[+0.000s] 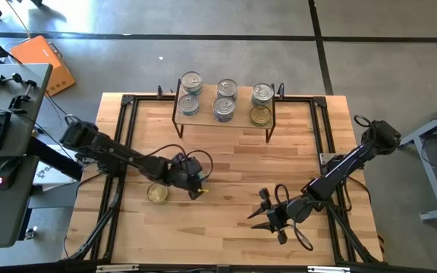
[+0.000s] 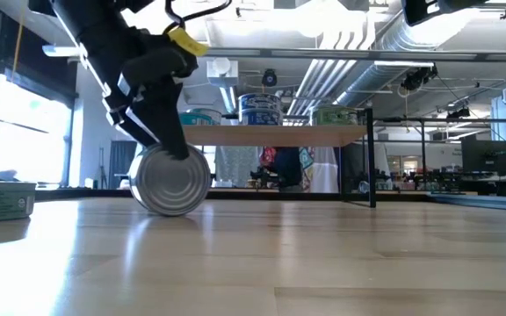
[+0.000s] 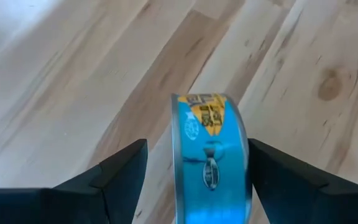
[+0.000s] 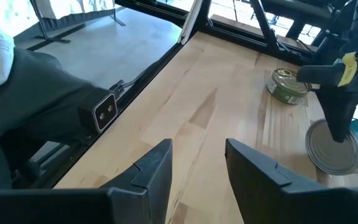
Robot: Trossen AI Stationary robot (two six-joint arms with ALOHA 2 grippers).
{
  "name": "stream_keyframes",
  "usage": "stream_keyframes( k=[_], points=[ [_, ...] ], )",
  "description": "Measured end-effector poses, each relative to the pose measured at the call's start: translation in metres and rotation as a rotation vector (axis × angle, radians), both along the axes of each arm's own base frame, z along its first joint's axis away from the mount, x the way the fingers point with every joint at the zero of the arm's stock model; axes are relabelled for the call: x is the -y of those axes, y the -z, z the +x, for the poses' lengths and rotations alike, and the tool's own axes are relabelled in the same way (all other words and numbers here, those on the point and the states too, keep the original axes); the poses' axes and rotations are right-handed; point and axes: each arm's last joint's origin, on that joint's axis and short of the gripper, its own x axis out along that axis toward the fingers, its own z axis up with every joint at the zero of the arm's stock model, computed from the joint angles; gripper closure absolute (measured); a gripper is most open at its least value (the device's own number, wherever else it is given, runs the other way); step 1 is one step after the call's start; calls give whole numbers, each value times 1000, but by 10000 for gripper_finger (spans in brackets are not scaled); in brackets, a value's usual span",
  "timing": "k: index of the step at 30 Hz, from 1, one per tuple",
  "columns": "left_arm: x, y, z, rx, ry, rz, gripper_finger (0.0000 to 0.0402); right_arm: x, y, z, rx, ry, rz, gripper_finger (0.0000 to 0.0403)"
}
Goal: Stack canned seafood by type on shelf
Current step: Stack the yellow blue tuna can on top of the yellow blue tuna can on the shelf
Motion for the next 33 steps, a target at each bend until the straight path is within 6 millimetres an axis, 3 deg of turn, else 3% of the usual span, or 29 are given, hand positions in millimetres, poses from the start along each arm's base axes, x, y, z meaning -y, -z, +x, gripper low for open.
stream_keyframes(
  k=[5, 11, 13, 17, 22, 27, 30, 33],
  points=[
    [-1, 1, 3, -9, 57, -10, 164, 0, 0, 0, 0, 0, 0, 261],
    [1, -1, 6, -13, 184, 15, 279, 0, 0, 0, 0, 1, 3, 261],
    [3, -8, 6, -13, 242, 23, 287, 0, 0, 0, -5, 7, 16, 261],
    [12, -50, 9, 4, 367, 165, 287, 0, 0, 0, -9, 10, 21, 261],
    [12, -99, -2, -162, 509, 607, 287, 0, 0, 0, -9, 10, 19, 261],
    [-19, -123, -9, -377, 437, 1000, 287, 0, 0, 0, -10, 10, 21, 261],
    [-50, -130, -10, -456, 383, 1011, 287, 0, 0, 0, -10, 10, 21, 261],
    [-88, -131, -10, -479, 335, 918, 287, 0, 0, 0, -9, 10, 20, 261]
  ],
)
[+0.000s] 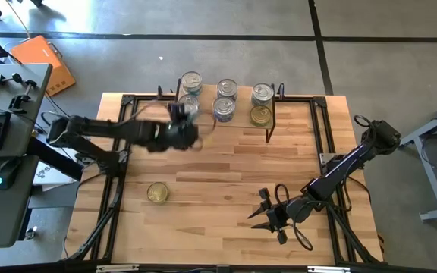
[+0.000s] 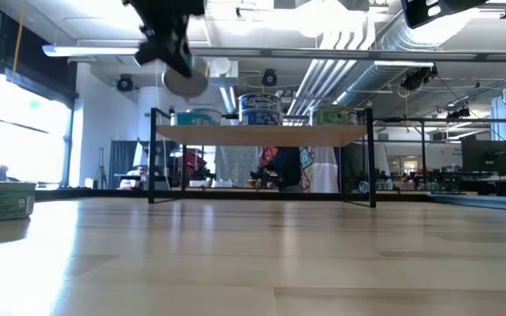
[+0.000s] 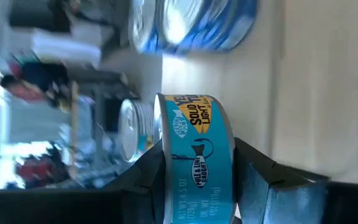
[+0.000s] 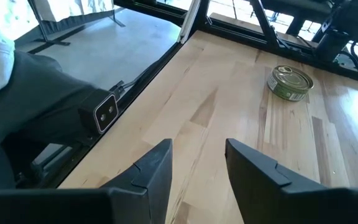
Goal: Stack canned seafood by type on shelf
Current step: Stack the yellow blue tuna can on top of the yellow blue tuna can on the shelf
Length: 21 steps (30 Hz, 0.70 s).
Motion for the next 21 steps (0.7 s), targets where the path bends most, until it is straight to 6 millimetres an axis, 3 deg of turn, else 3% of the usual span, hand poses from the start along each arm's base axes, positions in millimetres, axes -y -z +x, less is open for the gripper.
stream_keyframes(
  k=[4, 8, 17, 21],
  points=[
    [-43, 0, 1, 5, -81, -23, 287, 0, 0, 0, -2, 2, 4, 261],
    [-68, -3, 2, 32, -65, -68, 287, 0, 0, 0, -11, 11, 20, 261],
    [-85, -2, -1, 57, -77, -114, 285, 0, 1, 0, -14, 10, 17, 261],
    [-88, 0, 0, 54, -82, -120, 238, 0, 1, 0, -14, 10, 17, 261]
  ],
)
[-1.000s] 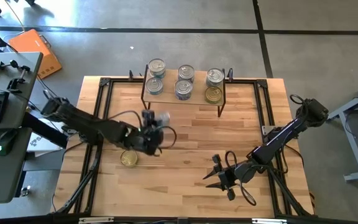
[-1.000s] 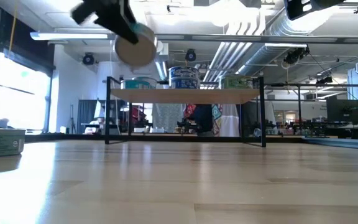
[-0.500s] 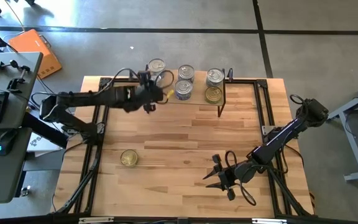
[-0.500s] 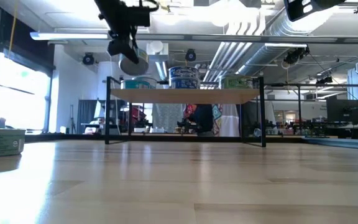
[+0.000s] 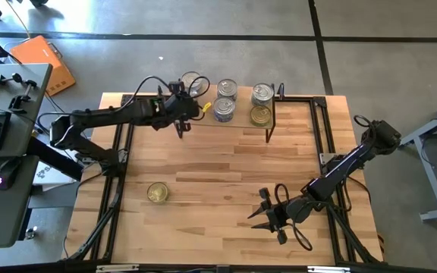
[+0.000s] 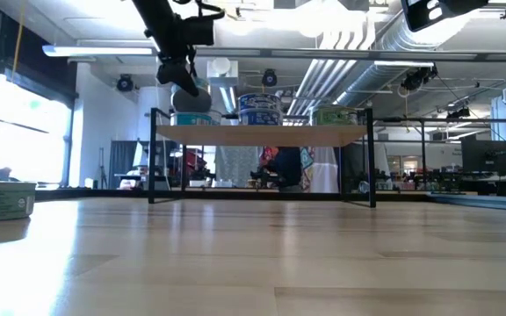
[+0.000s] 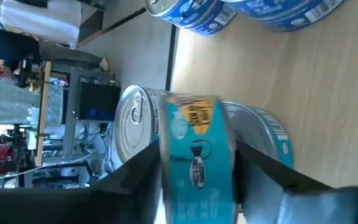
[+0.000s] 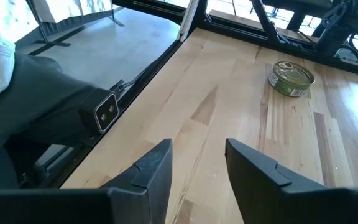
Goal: Stack canned seafood by type on shelf
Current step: Stack the yellow blue tuna can on top of the yellow blue tuna can on the shelf
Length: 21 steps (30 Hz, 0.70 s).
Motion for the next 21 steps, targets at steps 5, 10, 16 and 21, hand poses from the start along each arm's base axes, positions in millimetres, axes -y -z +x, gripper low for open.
stream_keyframes(
  k=[5, 10, 16, 21],
  points=[
    [-1, 3, 1, -11, -2, -14, 202, 0, 0, 0, 0, 0, 0, 261],
    [1, 7, 2, 1, 16, -74, 197, 0, 0, 0, 0, 0, 0, 261],
    [3, 12, -1, -34, 35, -143, 172, 0, 0, 0, 0, 0, -1, 261],
    [3, 12, -2, -35, 34, -143, 139, 0, 0, 0, 0, 0, -1, 261]
  ],
)
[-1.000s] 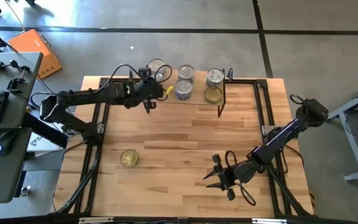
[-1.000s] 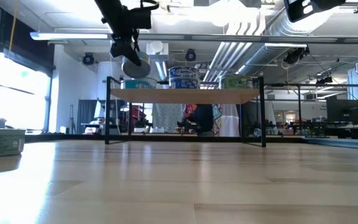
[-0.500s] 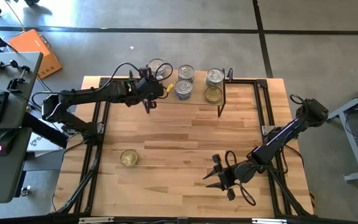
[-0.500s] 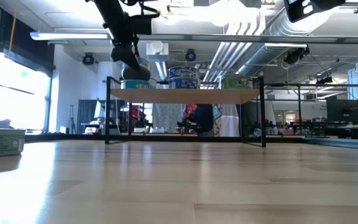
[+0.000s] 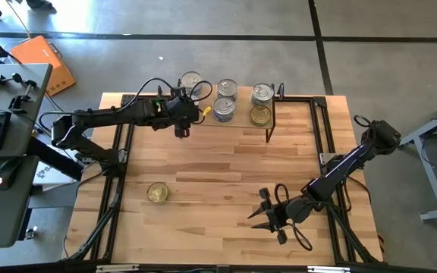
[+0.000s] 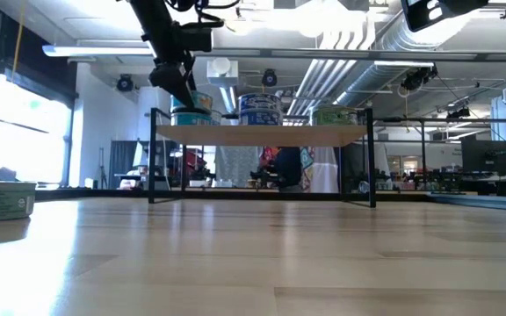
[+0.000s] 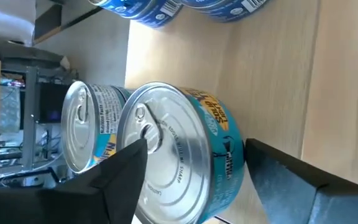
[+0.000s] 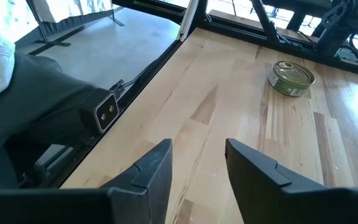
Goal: Stack canned seafood by type on shelf
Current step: Stack the yellow blue tuna can on top of the yellow blue tuna can on the shelf, then stack the green tuna can on top of the green tuna can on the shelf
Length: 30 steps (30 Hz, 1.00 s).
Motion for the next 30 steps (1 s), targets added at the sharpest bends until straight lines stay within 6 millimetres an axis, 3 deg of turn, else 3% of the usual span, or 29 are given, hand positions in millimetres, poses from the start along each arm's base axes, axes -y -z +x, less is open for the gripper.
stream_keyframes(
  k=[16, 24, 30],
  points=[
    [-8, -2, -3, -26, -63, 78, 133, 0, 0, 0, 0, 0, 1, 261],
    [24, -9, 2, 36, -70, 146, 133, 0, 0, 0, 0, 0, 0, 261],
    [62, -25, -3, 214, -73, 131, 133, 0, 0, 0, -7, 10, 21, 261]
  ],
)
